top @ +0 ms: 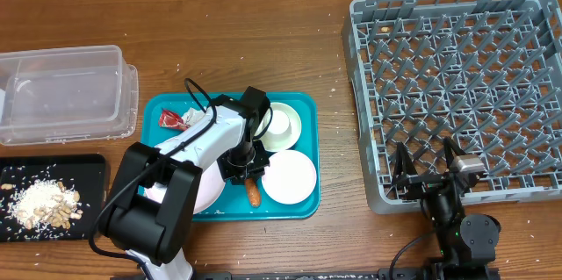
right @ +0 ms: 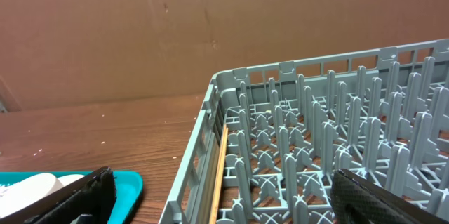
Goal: Sort waste into correct bins and load items into the dishwasher
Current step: 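Carry the carrot left and drop it on the black tray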
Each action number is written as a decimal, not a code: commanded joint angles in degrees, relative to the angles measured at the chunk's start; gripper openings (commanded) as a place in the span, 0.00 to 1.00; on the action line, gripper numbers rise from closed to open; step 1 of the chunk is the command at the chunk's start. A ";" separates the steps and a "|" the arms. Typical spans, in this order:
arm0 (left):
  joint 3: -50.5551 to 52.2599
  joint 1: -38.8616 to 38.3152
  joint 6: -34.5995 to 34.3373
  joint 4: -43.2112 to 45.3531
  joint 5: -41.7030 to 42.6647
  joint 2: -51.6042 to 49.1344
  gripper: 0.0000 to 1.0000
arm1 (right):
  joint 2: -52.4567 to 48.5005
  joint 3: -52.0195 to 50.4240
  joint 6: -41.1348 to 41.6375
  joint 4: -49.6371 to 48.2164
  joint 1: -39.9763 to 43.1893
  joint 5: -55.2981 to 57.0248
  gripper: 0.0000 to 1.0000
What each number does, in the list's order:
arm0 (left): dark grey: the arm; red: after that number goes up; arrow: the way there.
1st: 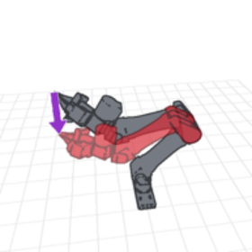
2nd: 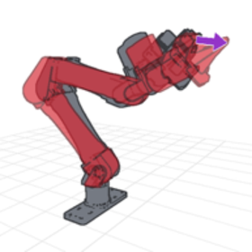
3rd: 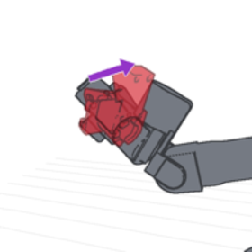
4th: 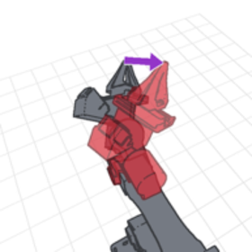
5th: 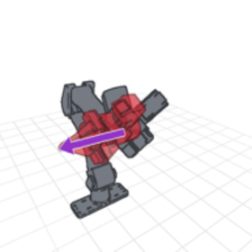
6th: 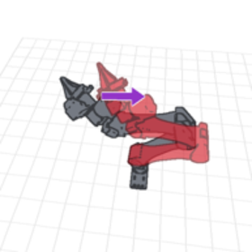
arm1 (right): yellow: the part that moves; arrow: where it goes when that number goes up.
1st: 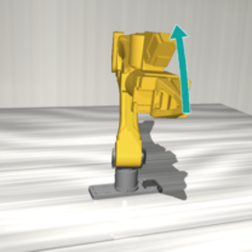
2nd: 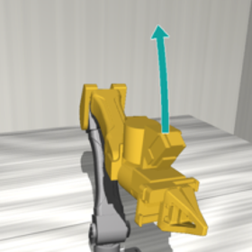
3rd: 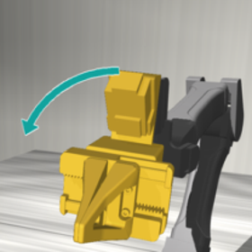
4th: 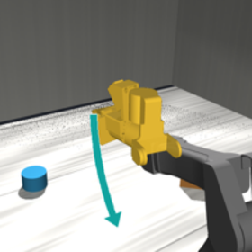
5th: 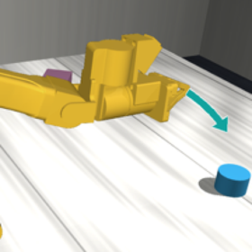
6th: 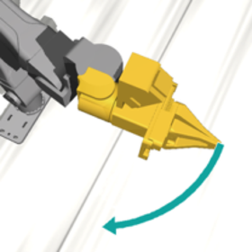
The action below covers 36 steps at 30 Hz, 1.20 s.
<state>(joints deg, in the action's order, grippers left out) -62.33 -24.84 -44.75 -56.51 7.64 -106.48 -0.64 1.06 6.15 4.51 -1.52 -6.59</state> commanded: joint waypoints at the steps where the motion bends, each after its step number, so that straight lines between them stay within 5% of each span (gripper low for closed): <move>1: 1.84 -0.63 -0.68 0.42 -1.66 -1.29 0.11 | 0.48 -0.59 -0.22 -0.28 0.20 0.52 1.00; 7: -6.16 0.66 -0.44 -10.71 -4.59 -0.02 0.04 | 0.48 -0.59 -0.22 -0.28 0.20 0.52 1.00; 14: -20.44 12.87 0.20 -24.33 -17.46 8.68 0.13 | 0.48 -0.59 -0.20 -0.28 0.20 0.52 1.00; 26: -22.10 59.08 5.55 -14.12 -18.34 13.97 0.10 | 0.48 -0.59 -0.22 -0.28 0.20 0.52 1.00; 36: -18.23 74.97 5.11 -8.98 -18.56 6.73 0.13 | 0.48 -0.59 -0.22 -0.31 0.20 0.52 1.00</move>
<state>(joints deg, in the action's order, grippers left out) -83.37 48.82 -40.29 -66.96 -10.24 -96.40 -0.64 1.06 6.13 4.51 -1.52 -6.57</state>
